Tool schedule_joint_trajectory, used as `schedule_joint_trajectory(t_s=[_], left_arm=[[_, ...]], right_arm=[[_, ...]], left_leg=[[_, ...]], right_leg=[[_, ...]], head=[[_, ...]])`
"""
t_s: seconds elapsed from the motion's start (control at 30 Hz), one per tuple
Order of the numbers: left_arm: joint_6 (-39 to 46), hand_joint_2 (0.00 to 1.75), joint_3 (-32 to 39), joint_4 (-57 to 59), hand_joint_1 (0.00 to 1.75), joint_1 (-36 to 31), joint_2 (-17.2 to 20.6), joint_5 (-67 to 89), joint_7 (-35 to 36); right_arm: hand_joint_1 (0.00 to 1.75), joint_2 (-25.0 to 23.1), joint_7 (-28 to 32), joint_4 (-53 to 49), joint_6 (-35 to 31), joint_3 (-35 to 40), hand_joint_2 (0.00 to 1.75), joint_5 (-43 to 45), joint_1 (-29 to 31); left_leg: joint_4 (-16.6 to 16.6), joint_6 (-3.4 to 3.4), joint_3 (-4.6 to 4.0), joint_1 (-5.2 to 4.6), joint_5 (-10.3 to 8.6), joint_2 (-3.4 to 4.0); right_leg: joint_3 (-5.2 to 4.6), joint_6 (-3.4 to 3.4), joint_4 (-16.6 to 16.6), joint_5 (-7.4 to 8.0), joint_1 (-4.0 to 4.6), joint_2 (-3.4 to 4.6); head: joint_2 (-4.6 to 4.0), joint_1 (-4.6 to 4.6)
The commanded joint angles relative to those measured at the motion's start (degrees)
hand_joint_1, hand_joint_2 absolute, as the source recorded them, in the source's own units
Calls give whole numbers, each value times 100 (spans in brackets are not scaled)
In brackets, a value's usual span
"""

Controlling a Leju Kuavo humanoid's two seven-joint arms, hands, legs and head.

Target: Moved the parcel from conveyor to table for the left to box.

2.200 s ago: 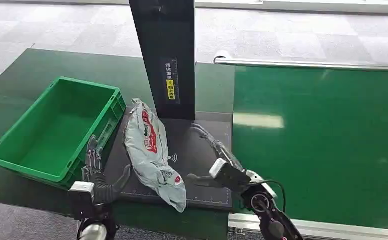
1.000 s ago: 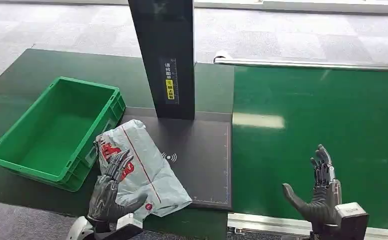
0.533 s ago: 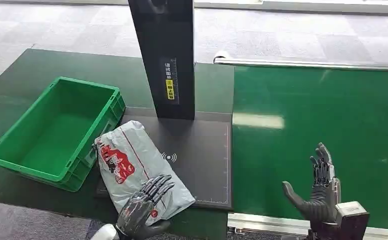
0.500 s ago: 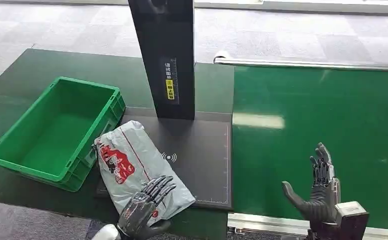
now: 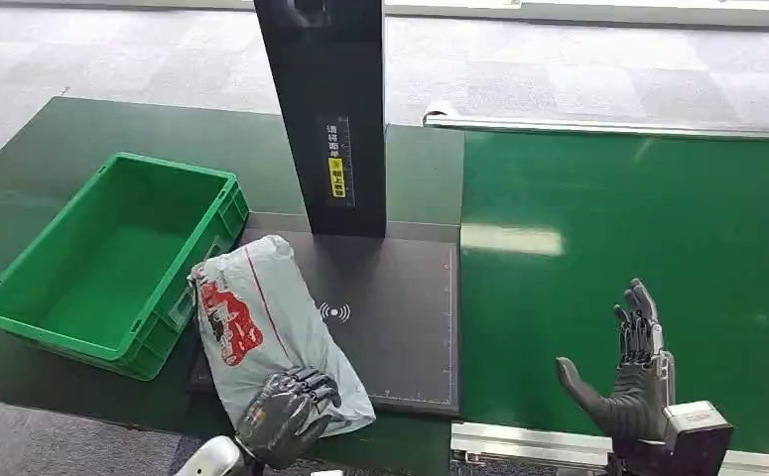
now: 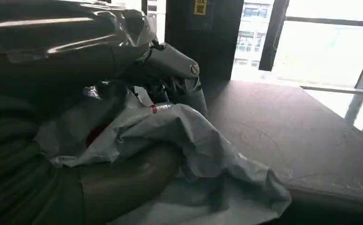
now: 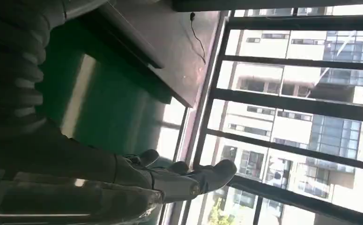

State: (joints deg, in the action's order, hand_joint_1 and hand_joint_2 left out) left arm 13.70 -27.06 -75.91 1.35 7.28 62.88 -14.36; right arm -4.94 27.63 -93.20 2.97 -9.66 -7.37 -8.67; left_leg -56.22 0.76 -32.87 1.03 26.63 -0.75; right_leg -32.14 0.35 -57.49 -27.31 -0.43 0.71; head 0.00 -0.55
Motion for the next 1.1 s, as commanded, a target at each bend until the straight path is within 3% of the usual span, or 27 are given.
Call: schedule_joint_trajectory(t_s=[0.03,0.2,0.3,0.43,0.57,0.67,0.73,0.83,0.93,1.0,1.1], left_arm=[[-1304,175,295,-1153,175,606,344,-2124,-738],[-2286,175,681,-1600,175,691,446,-3626,-1322],[-2321,175,1238,-1941,175,544,358,-4066,-1670],[-1541,175,1785,-2455,175,339,-65,-3753,-2164],[-1248,175,1711,-2694,175,309,-188,-3575,-2226],[32,175,1529,-2699,175,-28,-341,-2747,-2435],[1002,175,1434,-2495,175,-469,-308,-1872,-2055],[1403,175,1602,-2018,175,-1184,-185,-1527,-1499],[1358,175,1940,-1360,175,-1898,-36,-1523,-1127],[1317,175,2036,-1200,175,-2013,-18,-1601,-1197],[1615,175,2504,-50,175,-2601,208,-1186,-761]], right_arm=[[0,-10,5,200,-40,171,175,39,115],[0,42,14,332,-126,195,175,65,197],[0,24,23,270,-233,108,175,122,128],[0,-62,77,144,-199,47,175,145,-36],[0,-66,72,216,-190,128,175,146,11],[0,-92,72,348,-190,234,175,144,85],[0,-118,98,413,-212,313,175,140,141],[0,-82,90,346,-235,391,175,158,219],[0,-9,-20,256,-278,425,175,221,286],[0,3,-41,244,-281,426,175,229,291],[0,54,-64,305,-284,499,175,262,351]], left_leg=[[0,-3,5,-2,5,17],[1,-3,4,-1,5,21],[-1,-3,-1,0,3,14],[-4,-6,-5,1,0,2],[-3,-6,1,-1,1,3],[2,-5,7,-2,1,3],[0,-6,3,-1,-2,-4],[-1,-4,-4,-1,-9,-18],[-1,-2,-4,-1,-12,-14],[2,-1,1,-2,-17,-17],[4,2,9,0,-18,-5]], right_leg=[[0,-1,0,-1,0,11],[-1,-1,1,0,1,12],[-3,-1,0,1,2,6],[-6,-1,-1,-1,3,-10],[-1,0,0,-1,1,-7],[4,1,4,-2,0,-4],[5,1,4,-1,1,-14],[0,-1,0,0,0,-27],[-4,-3,-2,5,1,-21],[1,-5,-1,8,-1,-25],[6,-7,1,10,1,-11]], head=[[0,0],[0,0],[0,0],[0,2],[0,0],[0,2],[0,2],[0,2],[0,0],[0,0],[0,2]])
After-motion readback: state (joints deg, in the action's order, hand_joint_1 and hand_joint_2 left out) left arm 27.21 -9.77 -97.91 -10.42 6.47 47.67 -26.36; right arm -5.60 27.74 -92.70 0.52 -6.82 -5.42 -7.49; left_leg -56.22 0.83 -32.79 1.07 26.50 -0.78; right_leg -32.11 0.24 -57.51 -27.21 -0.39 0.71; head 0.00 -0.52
